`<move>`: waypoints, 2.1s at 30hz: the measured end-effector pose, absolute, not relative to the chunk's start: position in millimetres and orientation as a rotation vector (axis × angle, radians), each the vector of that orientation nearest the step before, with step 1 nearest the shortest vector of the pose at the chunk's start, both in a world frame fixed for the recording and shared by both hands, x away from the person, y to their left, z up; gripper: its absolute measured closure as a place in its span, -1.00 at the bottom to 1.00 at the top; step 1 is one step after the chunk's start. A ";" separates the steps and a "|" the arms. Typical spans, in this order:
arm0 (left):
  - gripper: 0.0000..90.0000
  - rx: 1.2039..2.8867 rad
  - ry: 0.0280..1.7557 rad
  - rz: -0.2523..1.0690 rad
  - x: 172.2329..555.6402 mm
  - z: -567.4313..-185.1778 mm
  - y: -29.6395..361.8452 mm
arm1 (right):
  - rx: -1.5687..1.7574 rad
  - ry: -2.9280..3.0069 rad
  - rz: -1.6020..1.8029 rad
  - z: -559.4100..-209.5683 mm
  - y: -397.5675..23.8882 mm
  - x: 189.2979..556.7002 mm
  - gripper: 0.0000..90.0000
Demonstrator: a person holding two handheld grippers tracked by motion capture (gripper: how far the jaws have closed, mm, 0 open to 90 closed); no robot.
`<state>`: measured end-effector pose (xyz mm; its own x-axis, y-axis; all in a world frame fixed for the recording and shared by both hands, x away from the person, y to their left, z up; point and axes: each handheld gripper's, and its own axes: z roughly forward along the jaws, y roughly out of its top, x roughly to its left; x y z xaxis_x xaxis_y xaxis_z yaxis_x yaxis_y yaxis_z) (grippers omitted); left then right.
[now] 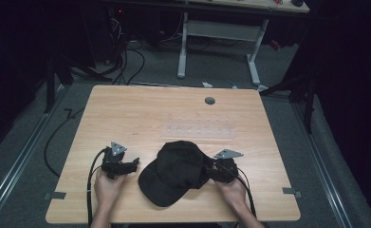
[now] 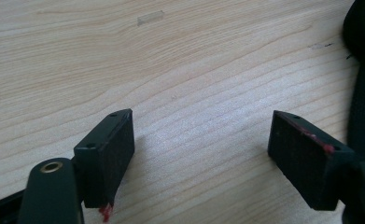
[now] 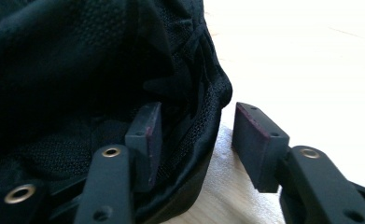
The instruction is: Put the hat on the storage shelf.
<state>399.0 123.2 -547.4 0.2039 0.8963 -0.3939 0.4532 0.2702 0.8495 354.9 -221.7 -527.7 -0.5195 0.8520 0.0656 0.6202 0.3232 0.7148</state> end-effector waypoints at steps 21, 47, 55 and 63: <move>-0.48 1.347 1.423 0.500 399.0 -547.4 123.2 | 1.208 2.284 0.962 -528.2 -214.1 353.5 0.86; -0.48 1.348 1.423 0.500 399.0 -547.4 123.1 | 1.199 2.226 1.142 -487.0 -246.9 362.5 0.87; -0.48 1.348 1.424 0.501 399.0 -547.4 123.1 | 1.146 2.205 1.169 -466.4 -251.6 363.9 0.87; -0.48 1.347 1.428 0.502 399.1 -547.3 122.7 | 1.094 2.200 1.189 -448.1 -254.8 366.9 0.87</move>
<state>399.1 122.7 -547.3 0.1966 0.8971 -0.3956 0.4518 0.2751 0.8486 366.9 -254.8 -448.1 -0.6082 0.7937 0.0118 0.4449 0.3286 0.8331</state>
